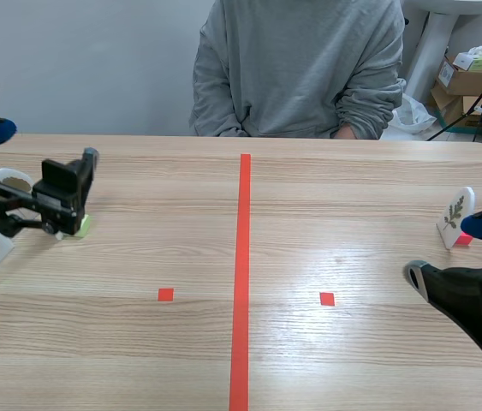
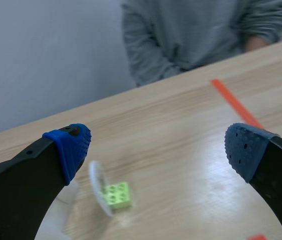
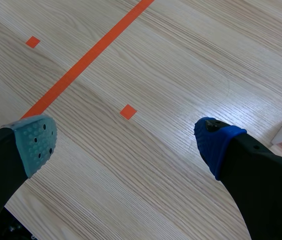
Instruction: Do the leaf sorting experiment
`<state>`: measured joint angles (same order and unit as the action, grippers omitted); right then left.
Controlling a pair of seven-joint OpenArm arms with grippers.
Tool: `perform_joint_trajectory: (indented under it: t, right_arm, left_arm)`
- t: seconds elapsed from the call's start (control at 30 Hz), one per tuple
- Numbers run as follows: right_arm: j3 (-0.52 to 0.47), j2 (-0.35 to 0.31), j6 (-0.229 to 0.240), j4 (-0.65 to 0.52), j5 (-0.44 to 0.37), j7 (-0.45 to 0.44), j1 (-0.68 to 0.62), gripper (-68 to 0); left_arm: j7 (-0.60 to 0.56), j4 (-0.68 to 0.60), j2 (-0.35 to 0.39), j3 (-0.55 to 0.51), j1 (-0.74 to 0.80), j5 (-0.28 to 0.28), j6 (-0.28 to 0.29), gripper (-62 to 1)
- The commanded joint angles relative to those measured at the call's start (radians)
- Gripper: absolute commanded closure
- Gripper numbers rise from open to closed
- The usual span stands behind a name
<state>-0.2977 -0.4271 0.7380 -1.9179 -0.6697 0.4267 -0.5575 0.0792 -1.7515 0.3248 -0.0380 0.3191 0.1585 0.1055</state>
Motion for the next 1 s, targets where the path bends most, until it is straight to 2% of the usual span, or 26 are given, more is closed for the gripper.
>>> perform_joint_trajectory:
  t: [0.0, 0.1, 0.33, 0.43, 0.6, 0.87, 0.97]
  right_arm:
    - [-0.008, -0.016, 0.008, -0.007, -0.011, -0.019, 0.009, -56.0]
    - [-0.008, -0.016, 0.008, -0.007, -0.011, -0.020, 0.009, -56.0]
    - [-0.008, -0.016, 0.008, -0.007, -0.011, -0.027, 0.009, -56.0]
    - [-0.008, -0.016, 0.008, -0.007, -0.011, -0.027, 0.009, -56.6]
    - [-0.008, -0.016, 0.008, -0.007, -0.010, -0.022, 0.009, -63.1]
    - [-0.008, -0.016, 0.008, -0.007, 0.017, -0.022, 0.008, -63.1]
    - [-0.008, -0.016, 0.008, -0.005, 0.019, -0.022, 0.006, -63.1]
  left_arm:
    - [-0.007, -0.017, 0.020, 0.003, 0.044, 0.014, 0.008, -57.3]
    - [-0.007, -0.113, 0.037, 0.006, 0.146, 0.016, 0.054, -57.3]
    - [-0.004, -0.253, 0.046, 0.006, 0.294, 0.064, 0.202, -57.2]
    - [0.009, -0.274, 0.064, 0.008, 0.326, 0.093, 0.214, -57.2]
    - [0.022, -0.281, 0.099, 0.008, 0.381, 0.113, 0.226, -57.2]
    - [0.040, -0.292, 0.111, 0.008, 0.435, 0.161, 0.228, -57.2]
    - [0.046, -0.299, 0.111, 0.008, 0.434, 0.164, 0.228, -57.2]
